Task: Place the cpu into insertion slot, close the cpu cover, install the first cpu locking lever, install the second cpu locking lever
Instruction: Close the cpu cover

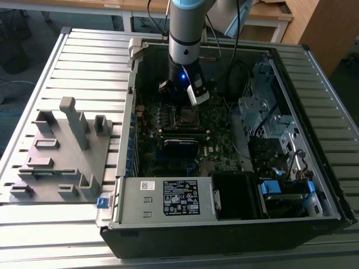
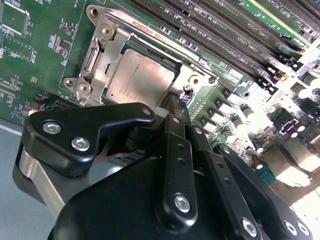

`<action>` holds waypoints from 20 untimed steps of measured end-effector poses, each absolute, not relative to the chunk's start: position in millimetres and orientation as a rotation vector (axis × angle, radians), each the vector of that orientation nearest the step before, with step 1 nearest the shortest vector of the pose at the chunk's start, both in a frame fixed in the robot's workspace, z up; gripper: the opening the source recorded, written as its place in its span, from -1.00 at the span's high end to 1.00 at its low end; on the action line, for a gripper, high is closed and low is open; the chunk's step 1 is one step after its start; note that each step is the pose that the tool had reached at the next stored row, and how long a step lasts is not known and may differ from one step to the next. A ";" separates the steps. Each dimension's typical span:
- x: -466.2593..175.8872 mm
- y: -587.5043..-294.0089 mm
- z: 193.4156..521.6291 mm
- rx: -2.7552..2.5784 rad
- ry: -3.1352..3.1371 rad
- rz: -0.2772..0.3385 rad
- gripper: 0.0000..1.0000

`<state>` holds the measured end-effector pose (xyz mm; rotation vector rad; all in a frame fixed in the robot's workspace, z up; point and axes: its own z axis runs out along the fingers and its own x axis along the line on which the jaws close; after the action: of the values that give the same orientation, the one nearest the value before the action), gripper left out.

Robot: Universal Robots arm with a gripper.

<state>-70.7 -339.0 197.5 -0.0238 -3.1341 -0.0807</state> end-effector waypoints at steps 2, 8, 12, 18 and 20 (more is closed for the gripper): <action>-70.6 -338.9 197.3 -0.024 -3.134 -0.081 0.80; -70.4 -338.6 200.5 -0.024 -3.135 -0.084 0.80; -70.6 -338.9 207.9 -0.024 -3.135 -0.082 0.80; -70.2 -338.9 211.7 -0.023 -3.135 -0.082 0.80; -68.2 -338.9 211.6 -0.024 -3.134 -0.082 0.80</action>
<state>-68.2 -338.9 211.6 -0.0238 -3.1344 -0.0815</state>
